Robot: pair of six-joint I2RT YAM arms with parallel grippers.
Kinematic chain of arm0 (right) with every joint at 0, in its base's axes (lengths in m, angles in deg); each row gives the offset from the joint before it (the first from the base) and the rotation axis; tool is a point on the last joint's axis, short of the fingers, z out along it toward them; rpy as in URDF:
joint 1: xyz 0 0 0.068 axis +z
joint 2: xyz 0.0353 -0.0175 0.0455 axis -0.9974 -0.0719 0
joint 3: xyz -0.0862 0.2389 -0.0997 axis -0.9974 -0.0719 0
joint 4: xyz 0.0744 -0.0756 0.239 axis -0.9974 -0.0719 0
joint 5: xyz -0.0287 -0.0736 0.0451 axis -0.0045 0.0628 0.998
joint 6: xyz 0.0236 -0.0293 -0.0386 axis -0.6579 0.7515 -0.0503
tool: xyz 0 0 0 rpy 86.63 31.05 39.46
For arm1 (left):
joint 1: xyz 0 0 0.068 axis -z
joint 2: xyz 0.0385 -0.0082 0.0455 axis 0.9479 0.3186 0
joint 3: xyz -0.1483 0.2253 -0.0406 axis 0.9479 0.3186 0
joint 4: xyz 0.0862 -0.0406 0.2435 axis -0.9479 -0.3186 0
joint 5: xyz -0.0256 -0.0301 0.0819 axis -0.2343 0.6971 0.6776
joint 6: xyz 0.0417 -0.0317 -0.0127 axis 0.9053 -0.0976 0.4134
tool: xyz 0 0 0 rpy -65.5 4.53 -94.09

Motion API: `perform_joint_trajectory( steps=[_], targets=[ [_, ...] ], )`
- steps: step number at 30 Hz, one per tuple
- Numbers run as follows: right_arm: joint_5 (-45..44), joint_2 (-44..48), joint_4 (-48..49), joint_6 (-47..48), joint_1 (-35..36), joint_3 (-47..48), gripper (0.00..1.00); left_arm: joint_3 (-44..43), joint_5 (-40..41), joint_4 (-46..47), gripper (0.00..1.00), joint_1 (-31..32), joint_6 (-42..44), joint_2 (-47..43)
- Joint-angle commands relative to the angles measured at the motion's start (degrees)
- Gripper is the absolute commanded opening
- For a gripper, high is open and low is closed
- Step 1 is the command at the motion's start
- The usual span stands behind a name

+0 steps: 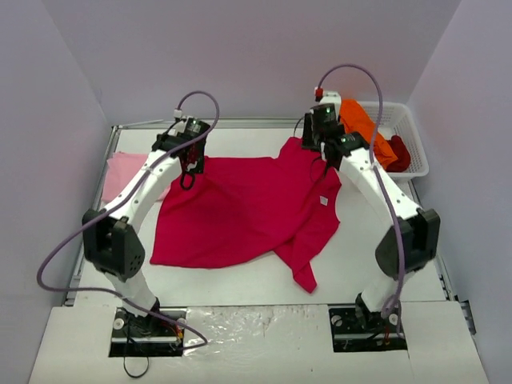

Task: Fold and stack the t-shirts
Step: Flatten out the tshirt

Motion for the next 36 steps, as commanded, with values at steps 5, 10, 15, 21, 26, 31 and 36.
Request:
perform_joint_trajectory(
  steps=[5,10,15,21,26,31,36],
  targets=[
    [0.22,11.85,0.88,-2.26,4.23,-15.54,0.0,13.24,-7.78,2.94,0.39,0.94,-3.91,-7.98],
    [-0.4,6.59,1.15,-1.21,3.18,-14.58,0.0,10.79,-5.67,3.64,0.02,0.85,-5.41,-2.54],
    [2.49,-2.19,2.9,-0.68,0.72,-9.84,0.0,4.99,-4.61,6.71,0.02,-0.29,-6.64,4.83],
    [6.89,-11.86,3.96,-0.41,-3.58,-2.47,0.0,-4.77,-0.41,6.27,0.02,-1.69,-6.2,13.54],
    [9.97,-18.03,3.87,-0.15,-5.44,3.17,0.0,-10.74,1.45,5.49,0.02,-3.45,-6.2,19.0],
    [11.38,-22.86,3.87,-0.24,-5.7,7.3,0.0,-16.02,1.98,1.45,0.02,-5.47,-6.82,25.5],
    [12.26,-26.46,3.78,-0.15,-5.79,8.36,0.0,-17.26,0.31,0.39,0.02,-7.93,-6.99,29.37]
  ],
)
